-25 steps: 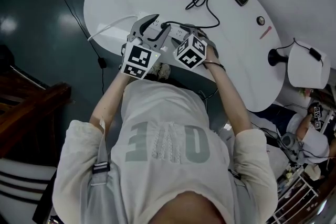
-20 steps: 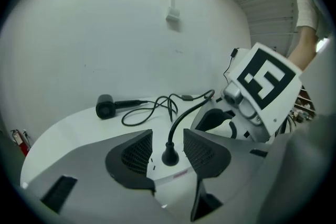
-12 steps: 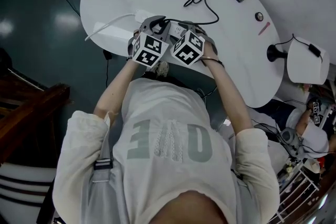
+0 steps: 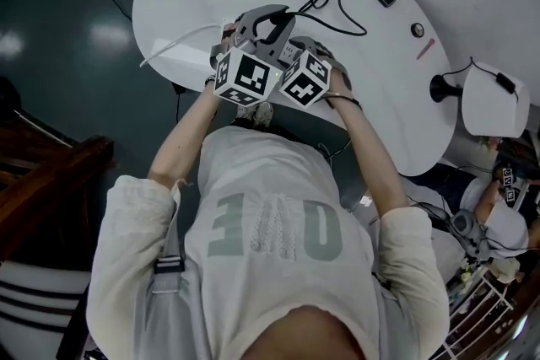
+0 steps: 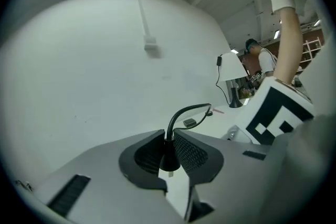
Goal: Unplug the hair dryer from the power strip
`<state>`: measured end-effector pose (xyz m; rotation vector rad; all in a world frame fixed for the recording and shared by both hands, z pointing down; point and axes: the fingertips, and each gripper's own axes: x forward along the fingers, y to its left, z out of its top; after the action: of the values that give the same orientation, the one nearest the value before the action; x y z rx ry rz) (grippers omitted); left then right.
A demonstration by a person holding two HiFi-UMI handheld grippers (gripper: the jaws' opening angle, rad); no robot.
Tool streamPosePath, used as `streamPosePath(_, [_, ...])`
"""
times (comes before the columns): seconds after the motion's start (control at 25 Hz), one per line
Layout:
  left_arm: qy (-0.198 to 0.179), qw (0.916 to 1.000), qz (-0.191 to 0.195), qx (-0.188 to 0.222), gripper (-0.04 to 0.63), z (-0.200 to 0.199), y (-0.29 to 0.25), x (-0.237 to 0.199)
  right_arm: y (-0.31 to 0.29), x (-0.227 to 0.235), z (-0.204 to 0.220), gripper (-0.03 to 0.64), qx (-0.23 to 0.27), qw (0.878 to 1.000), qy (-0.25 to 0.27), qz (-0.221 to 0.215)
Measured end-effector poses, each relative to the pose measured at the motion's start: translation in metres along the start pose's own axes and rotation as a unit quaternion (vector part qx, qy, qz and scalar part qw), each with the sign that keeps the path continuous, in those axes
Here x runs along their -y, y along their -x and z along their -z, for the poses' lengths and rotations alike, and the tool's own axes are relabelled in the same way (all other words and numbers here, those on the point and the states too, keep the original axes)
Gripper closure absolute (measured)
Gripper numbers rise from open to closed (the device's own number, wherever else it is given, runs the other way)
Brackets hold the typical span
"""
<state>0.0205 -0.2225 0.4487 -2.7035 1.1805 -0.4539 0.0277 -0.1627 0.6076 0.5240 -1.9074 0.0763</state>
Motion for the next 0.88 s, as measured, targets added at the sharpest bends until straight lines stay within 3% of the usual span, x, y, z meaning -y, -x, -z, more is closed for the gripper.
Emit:
streamPosePath(0.48, [0.027, 0.9993, -0.021, 0.013, 0.528, -0.017, 0.009, -0.025, 0.000, 0.000, 0.000, 0.374, 0.004, 1.000, -0.002, 0.001])
streamPosePath(0.88, [0.069, 0.9960, -0.055, -0.013, 0.528, 0.003, -0.004, -0.067, -0.001, 0.000, -0.002, 0.374, 0.000, 1.000, -0.002, 0.000])
